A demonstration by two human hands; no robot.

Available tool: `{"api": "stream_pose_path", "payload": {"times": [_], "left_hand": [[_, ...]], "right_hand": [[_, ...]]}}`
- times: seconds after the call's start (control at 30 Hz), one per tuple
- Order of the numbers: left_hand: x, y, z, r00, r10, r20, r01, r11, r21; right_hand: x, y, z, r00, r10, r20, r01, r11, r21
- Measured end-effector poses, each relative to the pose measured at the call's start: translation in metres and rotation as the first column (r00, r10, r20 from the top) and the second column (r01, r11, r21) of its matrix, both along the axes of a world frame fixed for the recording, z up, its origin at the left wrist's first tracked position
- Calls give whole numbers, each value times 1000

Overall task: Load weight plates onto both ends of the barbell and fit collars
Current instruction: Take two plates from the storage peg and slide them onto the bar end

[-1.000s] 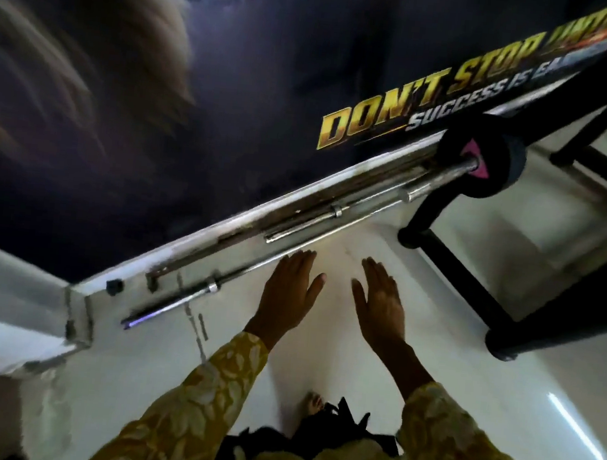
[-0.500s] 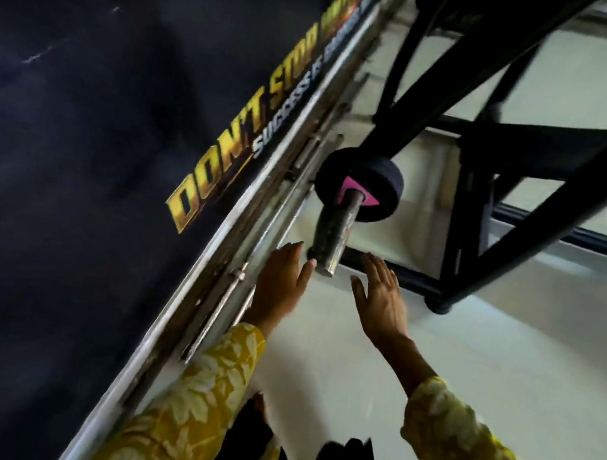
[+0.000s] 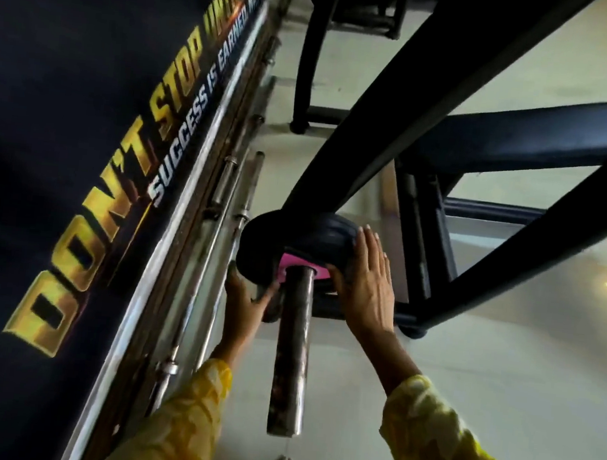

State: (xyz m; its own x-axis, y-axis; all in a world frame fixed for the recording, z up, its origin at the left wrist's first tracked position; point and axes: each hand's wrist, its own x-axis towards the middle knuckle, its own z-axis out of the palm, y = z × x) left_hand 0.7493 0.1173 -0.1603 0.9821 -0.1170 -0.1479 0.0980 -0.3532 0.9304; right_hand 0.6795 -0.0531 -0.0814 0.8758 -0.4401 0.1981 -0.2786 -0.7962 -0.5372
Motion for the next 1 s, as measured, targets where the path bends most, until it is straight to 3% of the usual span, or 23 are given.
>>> {"api": "stream_pose_path", "payload": {"times": [0.13,0.27,0.5,0.77,1.0], "left_hand": [[22,-5,-23,995,96,-19,-98,979,-177],[15,-4,-28,989,145,-3,-141,960,-241],[10,-8,-17,985,164,54,-137,933,-332],[6,25,-15,996,0,94,18,982,-189],[-16,46,-4,985,-106,135,120,988,-95]], "right_hand": [[20,-4,-27,989,-38,143,24,995,101],[15,3,-42,943,-157,294,101,975,198],[13,6,-34,931,-203,304,110,948,297],[-9,-6,-41,974,-86,207,13,943,333],[-40,-3,-40,978,-108,178,3,862,507]]}}
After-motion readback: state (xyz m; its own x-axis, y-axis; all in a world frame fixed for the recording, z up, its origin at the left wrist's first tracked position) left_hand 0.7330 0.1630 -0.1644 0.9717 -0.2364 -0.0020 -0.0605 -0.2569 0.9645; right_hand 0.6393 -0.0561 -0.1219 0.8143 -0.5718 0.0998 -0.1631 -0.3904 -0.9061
